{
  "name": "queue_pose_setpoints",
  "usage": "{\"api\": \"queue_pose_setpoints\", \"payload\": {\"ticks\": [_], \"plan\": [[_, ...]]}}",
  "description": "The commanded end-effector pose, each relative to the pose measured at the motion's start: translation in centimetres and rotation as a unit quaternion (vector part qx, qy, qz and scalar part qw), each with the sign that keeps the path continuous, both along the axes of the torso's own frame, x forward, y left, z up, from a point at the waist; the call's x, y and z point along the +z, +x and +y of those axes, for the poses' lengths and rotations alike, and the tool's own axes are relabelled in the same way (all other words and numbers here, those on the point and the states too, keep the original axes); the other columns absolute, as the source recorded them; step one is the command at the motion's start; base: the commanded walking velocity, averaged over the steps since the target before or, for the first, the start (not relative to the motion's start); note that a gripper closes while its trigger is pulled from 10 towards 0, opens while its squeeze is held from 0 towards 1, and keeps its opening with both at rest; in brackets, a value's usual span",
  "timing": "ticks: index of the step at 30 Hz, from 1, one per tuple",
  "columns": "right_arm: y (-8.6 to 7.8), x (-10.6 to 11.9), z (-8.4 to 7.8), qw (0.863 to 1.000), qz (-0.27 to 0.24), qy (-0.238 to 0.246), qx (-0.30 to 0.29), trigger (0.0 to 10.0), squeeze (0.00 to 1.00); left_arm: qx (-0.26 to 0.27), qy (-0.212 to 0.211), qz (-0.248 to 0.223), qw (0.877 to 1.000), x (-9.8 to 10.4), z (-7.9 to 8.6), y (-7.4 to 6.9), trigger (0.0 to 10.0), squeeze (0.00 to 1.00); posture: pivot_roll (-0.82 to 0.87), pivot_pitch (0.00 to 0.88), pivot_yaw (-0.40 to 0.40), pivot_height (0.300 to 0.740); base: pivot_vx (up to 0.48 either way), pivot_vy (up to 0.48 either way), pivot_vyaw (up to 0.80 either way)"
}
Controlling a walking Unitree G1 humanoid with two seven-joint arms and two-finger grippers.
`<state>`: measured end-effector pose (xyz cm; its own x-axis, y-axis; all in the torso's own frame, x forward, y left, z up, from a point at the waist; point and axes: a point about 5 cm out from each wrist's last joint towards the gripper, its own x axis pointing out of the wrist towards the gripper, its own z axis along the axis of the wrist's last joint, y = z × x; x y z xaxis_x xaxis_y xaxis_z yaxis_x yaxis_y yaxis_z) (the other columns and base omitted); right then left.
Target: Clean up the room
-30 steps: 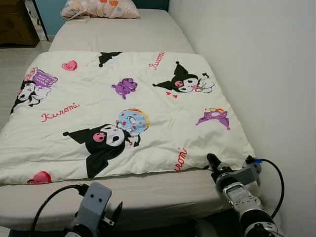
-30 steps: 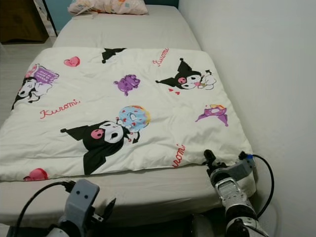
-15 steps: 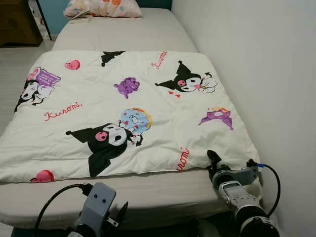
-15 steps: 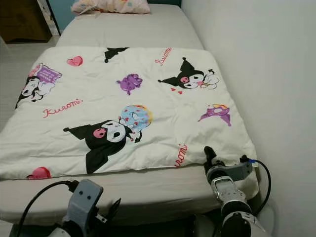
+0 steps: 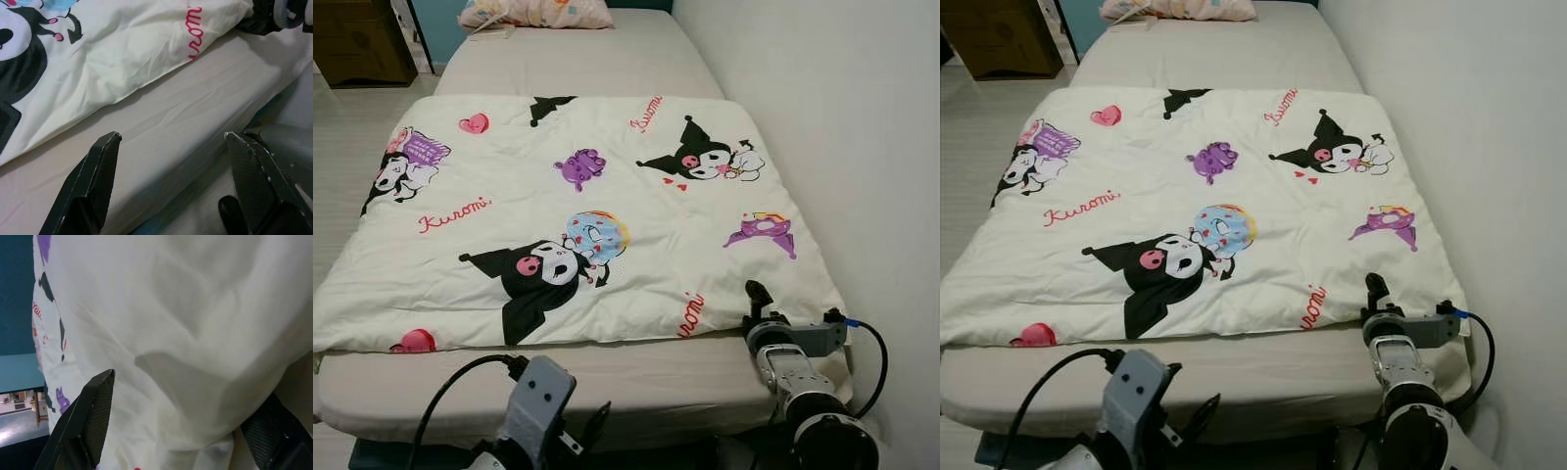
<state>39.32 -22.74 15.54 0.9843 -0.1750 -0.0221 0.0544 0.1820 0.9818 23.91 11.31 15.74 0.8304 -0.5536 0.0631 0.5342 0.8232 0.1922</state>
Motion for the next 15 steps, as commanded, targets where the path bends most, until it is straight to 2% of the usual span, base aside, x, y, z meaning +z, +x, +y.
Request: {"api": "queue_pose_setpoints", "payload": {"ticks": [1, 3, 4, 5, 6, 7, 8, 9, 15], "plan": [[-0.6, -1.1, -1.0, 0.999, 0.028, -0.014, -0.018, 4.4, 0.00, 0.004, 0.001, 0.017, 1.000, -0.6, 0.1, -0.5, 10.0, 0.00, 0.17, 0.505, -0.025, 0.547, 0.000, 0.000, 0.00], [-0.7, -1.2, -1.2, 0.999, 0.031, -0.019, -0.021, 4.4, 0.00, 0.005, 0.001, 0.017, 1.000, -0.6, 0.1, -0.5, 10.0, 0.00, 0.17, 0.505, -0.025, 0.547, 0.000, 0.000, 0.00], [-0.9, -1.3, -1.8, 0.999, 0.038, -0.020, -0.034, 3.5, 0.00, 0.006, 0.003, 0.019, 1.000, -0.7, 0.3, -0.6, 10.0, 0.00, 0.17, 0.505, -0.024, 0.547, 0.000, 0.000, 0.00], [-1.0, -1.4, -2.0, 0.998, 0.040, -0.021, -0.039, 2.2, 0.00, 0.007, 0.004, 0.020, 1.000, -0.7, 0.4, -0.6, 10.0, 0.00, 0.17, 0.505, -0.024, 0.547, 0.000, 0.000, 0.00], [-1.0, -1.4, -2.0, 0.998, 0.040, -0.021, -0.039, 2.2, 0.00, 0.007, 0.004, 0.020, 1.000, -0.7, 0.4, -0.6, 10.0, 0.00, 0.17, 0.505, -0.024, 0.547, 0.000, 0.000, 0.00], [-1.1, -1.4, -2.2, 0.998, 0.041, -0.021, -0.042, 1.3, 0.00, 0.007, 0.005, 0.021, 1.000, -0.7, 0.4, -0.6, 10.0, 0.00, 0.17, 0.505, -0.024, 0.547, 0.000, 0.000, 0.00], [-1.1, -1.4, -2.2, 0.998, 0.041, -0.021, -0.042, 1.3, 0.00, 0.007, 0.005, 0.021, 1.000, -0.7, 0.4, -0.6, 10.0, 0.00, 0.17, 0.505, -0.024, 0.547, 0.000, 0.000, 0.00], [-1.2, -1.5, -2.5, 0.998, 0.044, -0.021, -0.049, 0.0, 0.00, 0.011, 0.005, 0.023, 1.000, -0.7, 0.5, -0.6, 10.0, 0.00, 0.17, 0.505, -0.022, 0.547, 0.000, 0.000, 0.00], [-1.1, -1.4, -2.5, 0.997, 0.047, -0.027, -0.046, 0.0, 0.00, 0.015, 0.007, 0.023, 1.000, -0.6, 0.7, -0.5, 10.0, 0.00, 0.16, 0.504, -0.025, 0.547, 0.000, 0.000, 0.00]]}}
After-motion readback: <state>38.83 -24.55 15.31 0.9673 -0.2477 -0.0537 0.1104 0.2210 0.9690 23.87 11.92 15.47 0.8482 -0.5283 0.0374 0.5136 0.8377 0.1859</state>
